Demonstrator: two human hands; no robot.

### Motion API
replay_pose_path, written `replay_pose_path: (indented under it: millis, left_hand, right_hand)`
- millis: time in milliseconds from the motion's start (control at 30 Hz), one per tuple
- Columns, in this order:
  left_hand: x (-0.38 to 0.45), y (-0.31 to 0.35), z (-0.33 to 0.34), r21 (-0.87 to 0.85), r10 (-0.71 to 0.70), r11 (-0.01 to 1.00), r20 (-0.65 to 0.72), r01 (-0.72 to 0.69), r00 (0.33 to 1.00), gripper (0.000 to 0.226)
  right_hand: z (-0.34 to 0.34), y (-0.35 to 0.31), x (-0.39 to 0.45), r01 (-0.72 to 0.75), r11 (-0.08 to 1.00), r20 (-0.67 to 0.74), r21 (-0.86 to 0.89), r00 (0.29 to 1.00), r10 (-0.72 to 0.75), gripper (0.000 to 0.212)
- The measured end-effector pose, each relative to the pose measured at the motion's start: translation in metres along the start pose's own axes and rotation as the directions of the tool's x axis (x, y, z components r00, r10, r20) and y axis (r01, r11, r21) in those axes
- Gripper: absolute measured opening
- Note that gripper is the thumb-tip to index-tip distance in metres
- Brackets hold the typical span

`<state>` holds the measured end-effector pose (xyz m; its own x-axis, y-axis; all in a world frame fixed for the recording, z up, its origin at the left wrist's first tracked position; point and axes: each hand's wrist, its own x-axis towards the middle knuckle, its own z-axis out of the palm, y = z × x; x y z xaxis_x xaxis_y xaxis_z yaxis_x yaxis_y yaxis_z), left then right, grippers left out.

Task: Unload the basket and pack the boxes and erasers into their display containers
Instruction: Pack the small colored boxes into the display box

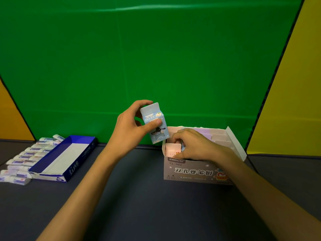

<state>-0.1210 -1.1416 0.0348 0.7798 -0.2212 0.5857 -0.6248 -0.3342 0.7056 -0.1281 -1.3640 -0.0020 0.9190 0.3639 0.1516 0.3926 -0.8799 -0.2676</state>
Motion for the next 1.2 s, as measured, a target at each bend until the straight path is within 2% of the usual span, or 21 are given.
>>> replay_pose_path:
  millis: [67,133,200,300,400,567,767,1033,1200]
  left_hand:
    - [0.001,0.002,0.003,-0.011,0.006,1.000,0.037,-0.006,0.999,0.043]
    - [0.003,0.005,0.007,-0.015,0.016,1.000,0.075,-0.015,0.997,0.038]
    - [0.007,0.009,0.011,-0.021,0.035,0.999,0.107,-0.033,0.994,0.035]
    - [0.011,0.014,0.022,-0.031,0.060,0.998,0.194,-0.055,0.979,0.034]
    - [0.014,0.017,0.038,-0.034,0.074,0.997,0.319,-0.067,0.945,0.035]
    - [0.015,0.017,0.068,0.037,0.066,0.995,0.447,-0.092,0.892,0.037]
    - [0.018,0.004,0.084,0.199,0.031,0.969,0.483,-0.144,0.875,0.039]
    - [0.025,0.003,0.084,0.319,-0.030,0.936,0.493,-0.149,0.869,0.042]
    - [0.019,0.010,0.092,0.470,-0.045,0.847,0.527,-0.247,0.849,0.047]
  right_hand:
    - [-0.002,0.000,0.000,0.005,1.000,-0.004,-0.014,1.000,-0.005,0.038]
    - [-0.011,0.003,-0.003,0.010,0.999,-0.007,0.046,1.000,-0.010,0.040]
    - [-0.023,0.009,-0.007,0.004,0.993,-0.034,0.114,0.999,0.000,0.032]
    - [-0.042,0.026,-0.013,-0.027,0.985,-0.160,0.168,0.986,0.054,0.025]
    - [-0.053,0.044,-0.023,-0.051,0.990,-0.251,0.131,0.964,0.083,0.022]
    - [-0.059,0.062,-0.039,-0.094,0.991,-0.280,0.094,0.953,0.117,0.020]
    - [-0.055,0.074,-0.051,-0.119,0.989,-0.276,0.093,0.951,0.140,0.020]
    - [-0.055,0.077,-0.054,-0.129,0.989,-0.280,0.069,0.949,0.143,0.019]
    - [-0.055,0.077,-0.053,-0.123,0.990,-0.281,0.071,0.950,0.138,0.018]
